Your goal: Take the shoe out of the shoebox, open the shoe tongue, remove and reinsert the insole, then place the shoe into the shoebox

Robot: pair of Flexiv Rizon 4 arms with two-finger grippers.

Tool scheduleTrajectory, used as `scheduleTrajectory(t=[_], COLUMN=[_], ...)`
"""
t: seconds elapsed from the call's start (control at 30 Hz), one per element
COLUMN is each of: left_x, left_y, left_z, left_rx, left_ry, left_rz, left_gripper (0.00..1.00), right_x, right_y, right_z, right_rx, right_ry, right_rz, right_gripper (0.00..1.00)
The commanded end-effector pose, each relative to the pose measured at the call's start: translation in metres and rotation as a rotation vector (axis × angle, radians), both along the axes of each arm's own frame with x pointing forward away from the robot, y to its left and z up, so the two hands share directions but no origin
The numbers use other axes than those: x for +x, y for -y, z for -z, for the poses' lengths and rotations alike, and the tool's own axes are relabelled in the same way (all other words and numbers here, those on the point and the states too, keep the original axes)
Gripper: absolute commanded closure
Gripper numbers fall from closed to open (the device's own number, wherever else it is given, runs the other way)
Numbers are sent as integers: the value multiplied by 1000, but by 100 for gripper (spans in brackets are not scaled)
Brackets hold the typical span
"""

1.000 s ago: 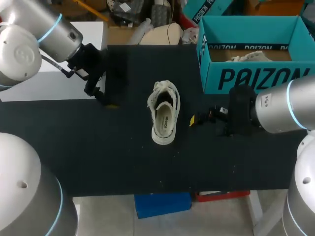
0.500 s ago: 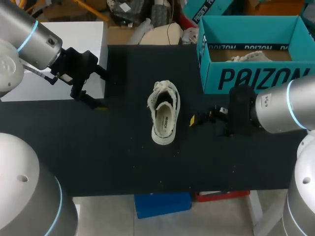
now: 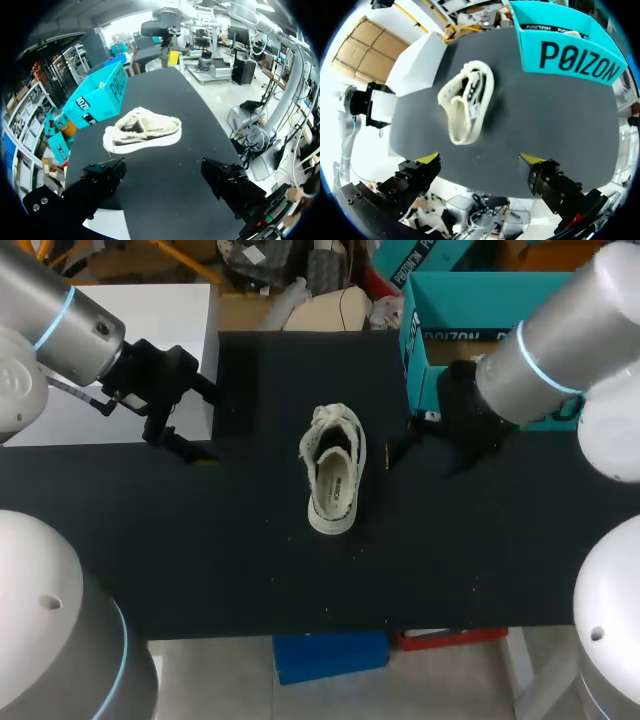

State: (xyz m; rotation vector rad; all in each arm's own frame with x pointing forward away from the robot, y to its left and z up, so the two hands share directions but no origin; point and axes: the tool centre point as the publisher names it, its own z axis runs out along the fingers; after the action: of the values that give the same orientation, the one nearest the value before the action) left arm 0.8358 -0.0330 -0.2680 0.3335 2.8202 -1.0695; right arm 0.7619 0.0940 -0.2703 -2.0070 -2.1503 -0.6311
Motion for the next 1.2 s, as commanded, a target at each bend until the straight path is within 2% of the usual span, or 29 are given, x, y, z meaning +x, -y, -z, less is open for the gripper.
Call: scheduleTrajectory(t=[0.03, 0.77, 0.87, 1.0, 1.2], left_x=[-1, -1, -1, -1, -1], left_y=[0, 0, 0, 0, 0], left_z=[1, 1, 1, 1, 1], left_rx=[0, 0, 0, 0, 0], left_ry=[3, 3, 3, 3, 3], left_rz=[-2, -2, -2, -2, -2], left_gripper=[0, 0, 0, 0, 0], right_x=[12, 12, 49, 83, 109], right_y=[-9, -9, -10, -16, -28], right_z=[-7, -7, -9, -7, 4], right_rx=[-266, -266, -311, -402, -460], right_ry=[-77, -77, -53, -67, -100], right_rz=[13, 13, -22, -57, -51], right_gripper=[0, 0, 0, 0, 0])
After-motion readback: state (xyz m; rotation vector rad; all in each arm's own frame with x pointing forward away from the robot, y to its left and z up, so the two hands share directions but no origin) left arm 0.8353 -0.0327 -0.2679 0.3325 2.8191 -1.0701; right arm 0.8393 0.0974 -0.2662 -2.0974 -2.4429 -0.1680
